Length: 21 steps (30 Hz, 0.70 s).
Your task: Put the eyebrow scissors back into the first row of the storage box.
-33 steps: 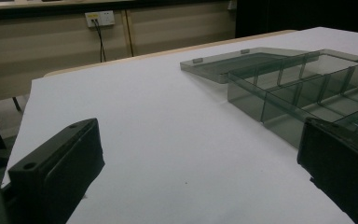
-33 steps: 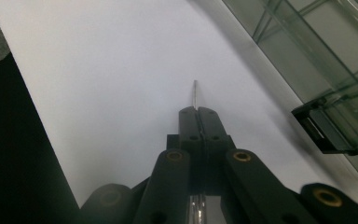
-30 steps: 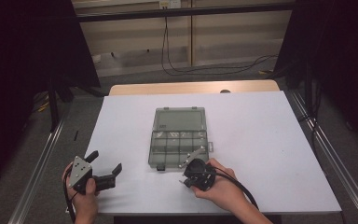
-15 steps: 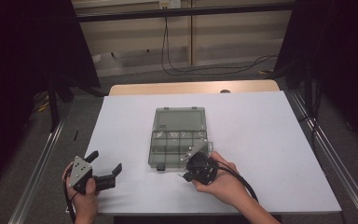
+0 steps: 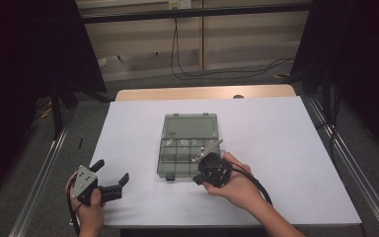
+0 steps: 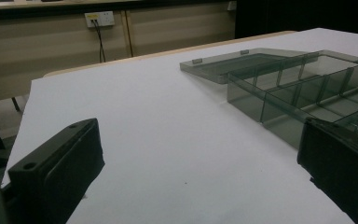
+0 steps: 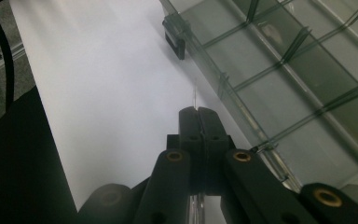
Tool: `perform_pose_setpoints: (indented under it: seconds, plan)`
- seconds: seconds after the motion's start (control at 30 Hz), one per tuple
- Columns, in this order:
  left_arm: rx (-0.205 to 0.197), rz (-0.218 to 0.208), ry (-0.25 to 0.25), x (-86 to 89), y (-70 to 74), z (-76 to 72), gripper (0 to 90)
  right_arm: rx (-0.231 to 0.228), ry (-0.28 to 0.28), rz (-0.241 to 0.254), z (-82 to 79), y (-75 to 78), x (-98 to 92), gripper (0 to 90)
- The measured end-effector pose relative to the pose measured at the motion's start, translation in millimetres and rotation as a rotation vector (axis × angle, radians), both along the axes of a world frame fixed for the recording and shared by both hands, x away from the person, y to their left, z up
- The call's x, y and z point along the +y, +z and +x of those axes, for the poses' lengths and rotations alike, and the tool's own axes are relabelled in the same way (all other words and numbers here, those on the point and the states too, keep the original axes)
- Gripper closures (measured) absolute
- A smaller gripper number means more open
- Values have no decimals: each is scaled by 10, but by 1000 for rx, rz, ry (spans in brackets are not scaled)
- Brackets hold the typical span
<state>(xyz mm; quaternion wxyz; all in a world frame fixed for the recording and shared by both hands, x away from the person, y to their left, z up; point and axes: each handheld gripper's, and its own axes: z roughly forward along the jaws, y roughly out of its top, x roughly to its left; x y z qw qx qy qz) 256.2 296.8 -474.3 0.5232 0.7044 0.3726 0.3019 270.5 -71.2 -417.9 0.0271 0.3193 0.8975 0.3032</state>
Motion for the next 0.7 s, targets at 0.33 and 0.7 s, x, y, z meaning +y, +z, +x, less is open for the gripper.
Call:
perform_pose_setpoints:
  seconds: [0.33,0.7]
  plan:
    - [0,-5,-8,2,-3,4,0,8,3,29,117,46,-36,900]
    - [7,5,-9,3,4,2,0,-15,-12,25,217,126,-59,900]
